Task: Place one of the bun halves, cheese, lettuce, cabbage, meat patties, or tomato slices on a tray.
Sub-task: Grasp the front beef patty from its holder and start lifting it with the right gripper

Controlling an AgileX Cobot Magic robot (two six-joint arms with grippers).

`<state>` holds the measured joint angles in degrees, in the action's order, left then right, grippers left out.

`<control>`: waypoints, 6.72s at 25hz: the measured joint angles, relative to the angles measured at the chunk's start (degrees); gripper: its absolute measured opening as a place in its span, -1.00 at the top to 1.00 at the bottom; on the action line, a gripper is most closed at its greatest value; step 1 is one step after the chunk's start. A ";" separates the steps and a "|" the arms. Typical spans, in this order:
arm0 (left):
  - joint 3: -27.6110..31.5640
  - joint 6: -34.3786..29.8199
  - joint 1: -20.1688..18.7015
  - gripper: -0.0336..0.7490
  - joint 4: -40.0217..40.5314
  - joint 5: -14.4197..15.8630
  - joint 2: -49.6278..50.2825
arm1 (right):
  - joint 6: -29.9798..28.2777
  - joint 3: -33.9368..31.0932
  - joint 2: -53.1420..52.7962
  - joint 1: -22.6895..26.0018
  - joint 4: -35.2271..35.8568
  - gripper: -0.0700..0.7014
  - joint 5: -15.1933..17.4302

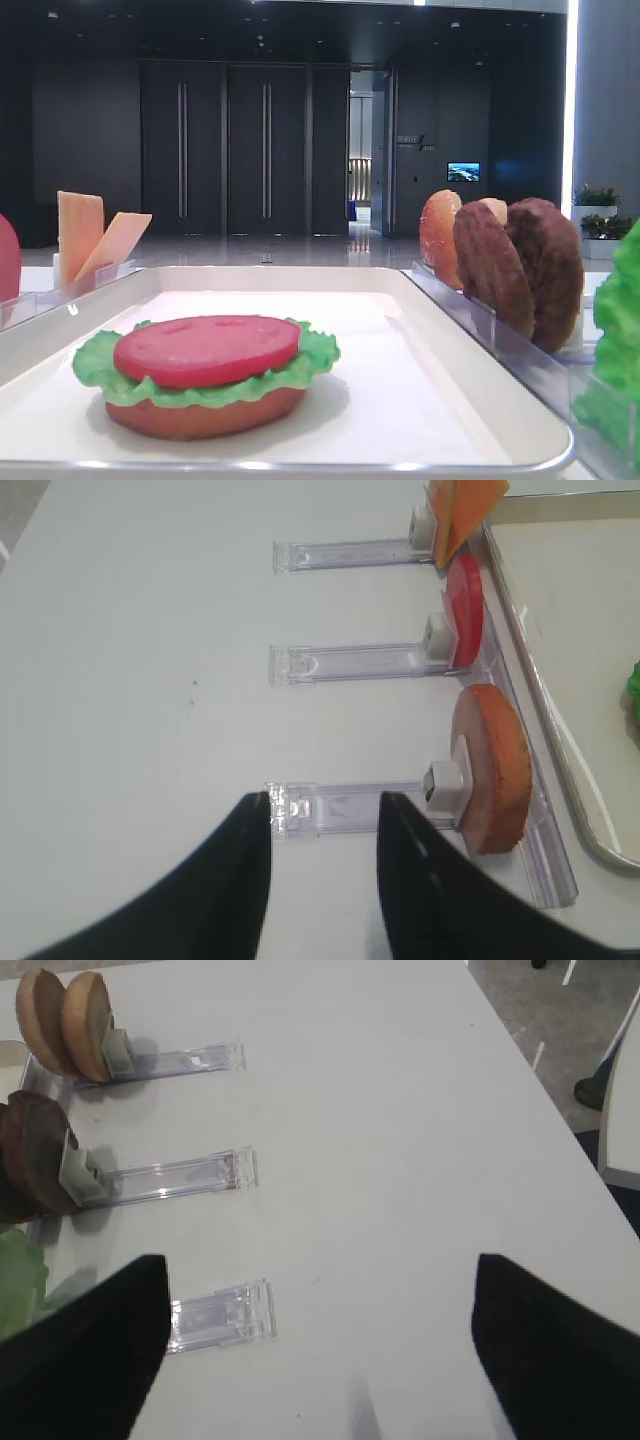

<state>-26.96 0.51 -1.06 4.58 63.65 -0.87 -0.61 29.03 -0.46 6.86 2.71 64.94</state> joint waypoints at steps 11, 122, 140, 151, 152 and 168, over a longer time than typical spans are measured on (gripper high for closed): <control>0.00 0.00 0.00 0.21 0.00 0.00 0.00 | 0.00 0.00 0.00 0.00 0.00 -0.69 0.00; 0.00 0.00 0.00 0.42 0.05 0.00 0.00 | 36.82 47.00 101.47 -46.32 -6.11 -0.58 -6.92; 0.00 0.00 0.00 0.67 0.05 0.00 0.00 | 36.06 47.11 103.79 -45.24 -8.45 -0.54 -7.36; 0.00 0.00 0.00 0.68 0.05 0.00 0.00 | 35.01 47.27 105.73 -45.06 -10.11 -0.33 -6.22; 0.00 0.00 0.00 0.68 0.05 0.00 0.00 | 34.94 47.27 105.86 -45.06 -10.17 -0.31 -6.16; 0.00 0.00 0.00 0.68 0.10 0.00 0.00 | 34.21 47.38 106.58 -45.06 -13.01 0.46 -6.05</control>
<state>-26.96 0.51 -1.06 4.68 63.65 -0.87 33.60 76.42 106.13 -38.20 -10.29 58.90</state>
